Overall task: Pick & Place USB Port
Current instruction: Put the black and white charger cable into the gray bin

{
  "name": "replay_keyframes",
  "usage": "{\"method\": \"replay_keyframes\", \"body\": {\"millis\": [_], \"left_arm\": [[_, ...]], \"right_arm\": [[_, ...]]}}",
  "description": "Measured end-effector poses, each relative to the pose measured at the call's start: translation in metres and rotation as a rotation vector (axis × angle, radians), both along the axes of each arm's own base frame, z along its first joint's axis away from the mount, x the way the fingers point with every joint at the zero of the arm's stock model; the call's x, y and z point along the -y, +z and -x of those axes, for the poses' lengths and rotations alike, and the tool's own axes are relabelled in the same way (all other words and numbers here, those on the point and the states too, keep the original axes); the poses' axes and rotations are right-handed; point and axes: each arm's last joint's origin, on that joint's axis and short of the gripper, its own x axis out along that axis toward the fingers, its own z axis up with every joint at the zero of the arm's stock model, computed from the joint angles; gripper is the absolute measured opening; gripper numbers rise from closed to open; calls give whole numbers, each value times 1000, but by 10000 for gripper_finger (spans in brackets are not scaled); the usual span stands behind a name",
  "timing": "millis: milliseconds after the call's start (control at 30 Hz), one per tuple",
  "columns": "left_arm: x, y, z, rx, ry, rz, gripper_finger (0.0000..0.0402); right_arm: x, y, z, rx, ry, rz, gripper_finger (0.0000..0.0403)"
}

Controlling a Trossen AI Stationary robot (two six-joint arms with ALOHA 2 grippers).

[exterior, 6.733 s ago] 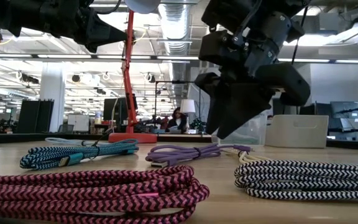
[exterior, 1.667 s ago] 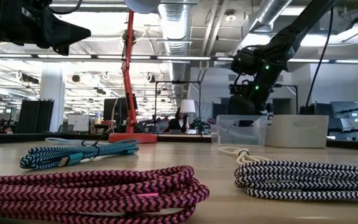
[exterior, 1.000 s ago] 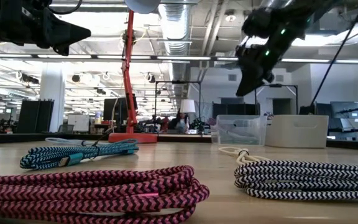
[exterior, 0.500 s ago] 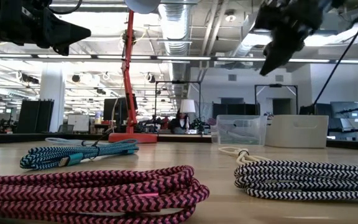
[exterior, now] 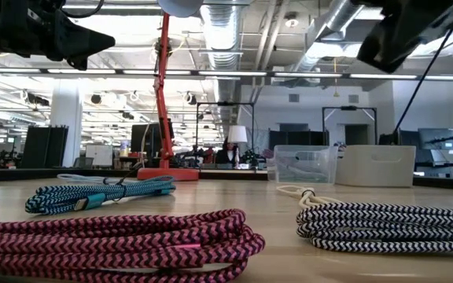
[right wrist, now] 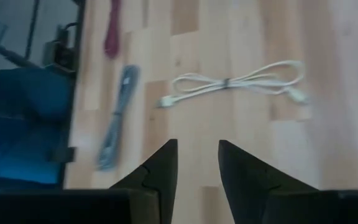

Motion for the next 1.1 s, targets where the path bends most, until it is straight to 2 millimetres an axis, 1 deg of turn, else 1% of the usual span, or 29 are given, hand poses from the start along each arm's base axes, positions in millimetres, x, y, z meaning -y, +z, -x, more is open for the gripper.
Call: {"method": "replay_keyframes", "body": {"millis": [167,267,400,600,700,833,1100], "left_arm": [[0,0,0,1,-1,13,6],[0,0,0,3,-1,25,6],[0,0,-1,-3,-2,25,6],[0,-1,-1,-5,-1,25,6],[0,-1,-1,-5,-1,25,6],[0,-1,-1,-5,-1,25,6],[0,-1,-1,-9,-1,25,6]], "right_arm": [[-22,-3,-2,-10,17,-56,109],[-37,-9,-11,-9,11,-95,109],[-55,-29,-22,-70,1,-90,109],[-79,-61,-31,-177,-34,-42,114],[-88,-73,-31,-235,-66,-51,127],[-101,-84,-31,-270,-101,-80,152],[-121,-85,-27,-306,-109,-172,203]]}}
